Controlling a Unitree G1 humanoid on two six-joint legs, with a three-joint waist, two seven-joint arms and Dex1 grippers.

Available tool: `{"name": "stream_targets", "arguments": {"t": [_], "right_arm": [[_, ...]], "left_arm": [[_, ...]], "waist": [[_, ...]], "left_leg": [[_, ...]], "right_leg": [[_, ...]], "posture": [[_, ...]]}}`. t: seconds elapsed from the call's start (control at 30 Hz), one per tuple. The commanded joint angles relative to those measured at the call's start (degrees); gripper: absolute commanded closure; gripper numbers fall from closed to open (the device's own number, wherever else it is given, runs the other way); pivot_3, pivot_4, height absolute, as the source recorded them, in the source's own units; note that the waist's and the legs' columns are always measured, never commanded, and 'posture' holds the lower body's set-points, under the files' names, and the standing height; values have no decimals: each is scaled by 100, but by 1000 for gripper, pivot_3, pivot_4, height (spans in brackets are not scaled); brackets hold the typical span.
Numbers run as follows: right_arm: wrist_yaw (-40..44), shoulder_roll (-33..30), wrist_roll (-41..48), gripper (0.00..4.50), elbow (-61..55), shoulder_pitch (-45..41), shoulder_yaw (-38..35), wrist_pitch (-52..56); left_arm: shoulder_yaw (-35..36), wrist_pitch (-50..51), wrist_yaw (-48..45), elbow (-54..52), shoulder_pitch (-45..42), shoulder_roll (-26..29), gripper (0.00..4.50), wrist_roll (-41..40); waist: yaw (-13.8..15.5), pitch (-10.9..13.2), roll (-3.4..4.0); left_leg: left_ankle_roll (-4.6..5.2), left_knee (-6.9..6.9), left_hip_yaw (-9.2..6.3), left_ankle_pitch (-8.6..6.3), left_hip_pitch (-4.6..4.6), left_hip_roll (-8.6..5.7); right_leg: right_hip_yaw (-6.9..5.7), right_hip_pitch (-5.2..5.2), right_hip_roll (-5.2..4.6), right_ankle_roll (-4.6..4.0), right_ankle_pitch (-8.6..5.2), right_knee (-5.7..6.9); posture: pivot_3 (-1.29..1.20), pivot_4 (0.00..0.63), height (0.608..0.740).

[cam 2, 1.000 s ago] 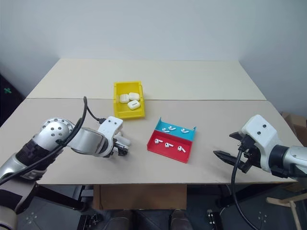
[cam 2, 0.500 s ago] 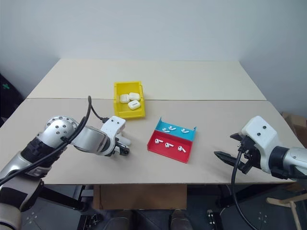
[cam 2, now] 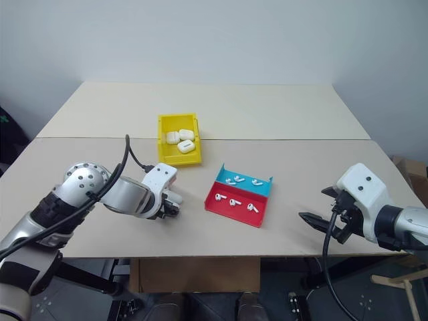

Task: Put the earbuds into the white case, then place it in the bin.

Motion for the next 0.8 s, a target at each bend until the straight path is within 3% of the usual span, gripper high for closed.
{"name": "stream_targets", "arguments": {"t": [0.03, 0.17, 0.37, 0.43, 0.57, 0.7, 0.8], "right_arm": [[15, -115, -50, 0, -3, -133, -102, -122], [111, -293, -50, 0, 183, -413, -72, -173], [365, -845, 172, 0, 453, -1202, 342, 25], [453, -1008, 327, 0, 505, -1553, 616, 170], [675, -1265, 246, 0, 445, -1910, 1206, -43], [652, -1178, 153, 0, 374, -2265, 1645, -219], [593, -1094, 119, 0, 334, -2433, 1871, -235]], "left_arm": [[525, -227, -416, -524, -55, -55, 1740, 292], [1201, -398, -1445, -1473, 53, 166, 1740, 570], [2341, -2135, -3911, -3100, 1527, 554, 1740, 2895], [2578, -3133, -5172, -3425, 2311, 602, 1740, 3780], [2682, -5032, -7380, -3236, 3538, 534, 1740, 5263], [2758, -6215, -9131, -2746, 4166, 411, 1740, 5877], [2714, -6689, -9762, -2330, 4163, 201, 1740, 6205]], "waist": [[4, 0, -1], [-12, 0, 0], [-100, -4, 7], [-106, -3, 6], [-112, -3, 6], [-83, -3, 6], [-73, -3, 6]], "left_leg": [[0, 0, 0, 0, -1, 0], [0, 0, 0, 0, -15, -1], [-4, -12, 5, -3, -7, 1], [-5, -12, 4, -3, -5, 3], [-5, -11, 11, -3, -6, 5], [-5, -9, 15, -3, -20, 7], [-4, -9, 18, -3, -27, 9]], "right_leg": [[0, -1, 0, 0, 0, 0], [0, -9, 0, 0, 1, -7], [3, -10, 1, -3, -1, -9], [1, -7, 2, -4, -1, -9], [4, -7, -1, -6, 0, -19], [5, -15, -2, -6, -1, -25], [6, -19, -2, -5, -1, -29]], "posture": [[0, 150, 740], [0, 150, 740], [0, 150, 740], [0, 150, 740], [0, 150, 740], [0, 150, 740], [0, 150, 740]]}}
